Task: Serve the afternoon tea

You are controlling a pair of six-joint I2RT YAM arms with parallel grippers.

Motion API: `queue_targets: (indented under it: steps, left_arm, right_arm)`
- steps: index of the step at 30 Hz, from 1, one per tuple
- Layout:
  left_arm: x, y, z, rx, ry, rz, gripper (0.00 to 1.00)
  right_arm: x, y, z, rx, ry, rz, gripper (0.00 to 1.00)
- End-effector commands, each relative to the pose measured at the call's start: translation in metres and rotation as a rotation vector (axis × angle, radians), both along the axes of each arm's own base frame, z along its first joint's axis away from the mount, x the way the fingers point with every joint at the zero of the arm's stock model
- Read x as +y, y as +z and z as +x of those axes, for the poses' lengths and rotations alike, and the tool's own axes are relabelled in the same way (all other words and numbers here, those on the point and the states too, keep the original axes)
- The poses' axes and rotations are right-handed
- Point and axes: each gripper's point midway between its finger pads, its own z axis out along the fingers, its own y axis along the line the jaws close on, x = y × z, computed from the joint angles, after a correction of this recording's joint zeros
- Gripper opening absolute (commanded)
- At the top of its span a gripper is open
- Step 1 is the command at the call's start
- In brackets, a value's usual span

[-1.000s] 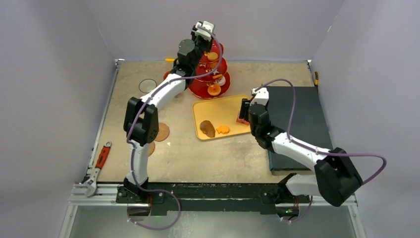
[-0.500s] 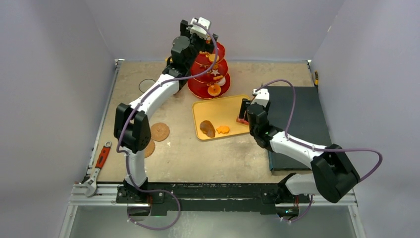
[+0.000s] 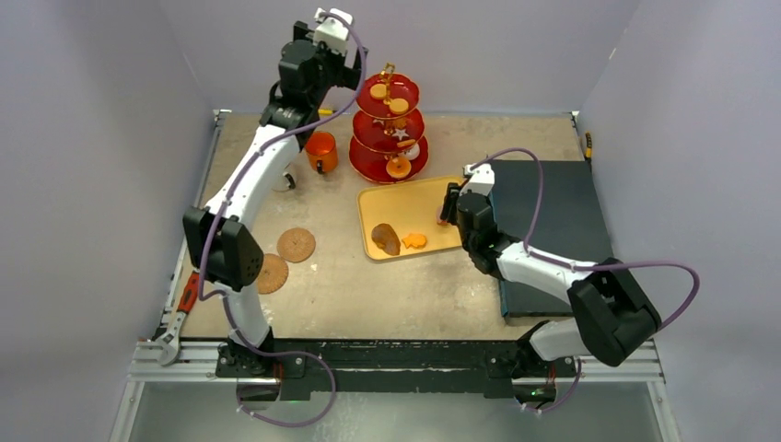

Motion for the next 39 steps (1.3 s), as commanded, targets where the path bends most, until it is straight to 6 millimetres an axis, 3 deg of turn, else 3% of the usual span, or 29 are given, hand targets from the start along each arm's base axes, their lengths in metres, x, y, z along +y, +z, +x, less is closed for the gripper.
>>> queue_targets:
  steps: [1,6,11,18,25,33,39]
  left_arm:
    - [0.028,0.047,-0.039,-0.046,0.016,-0.024,0.99]
    - [0.047,0.046,-0.05,-0.013,0.046,-0.007,0.99]
    - [0.061,0.046,-0.055,0.013,0.074,-0.02,0.99]
    - [0.077,0.042,-0.062,0.017,0.1,0.003,0.99]
    - [0.086,0.037,-0.062,0.022,0.112,0.012,0.99]
    - [0.086,0.023,-0.059,0.048,0.102,0.026,0.99]
    - [0.085,0.018,-0.059,0.058,0.095,0.024,0.99]
  right_arm:
    - [0.005,0.036,0.005,-0.101,0.02,0.068,0.47]
    - [0.015,0.069,0.006,-0.169,0.066,0.112,0.39]
    - [0.044,0.106,0.017,-0.286,0.162,0.198,0.4]
    - [0.101,0.106,0.053,-0.334,0.237,0.332,0.41]
    - [0.131,0.107,0.073,-0.402,0.227,0.428,0.41]
    - [0.135,0.102,0.082,-0.479,0.127,0.506,0.42]
    - [0.13,0.075,0.097,-0.485,0.033,0.496,0.45]
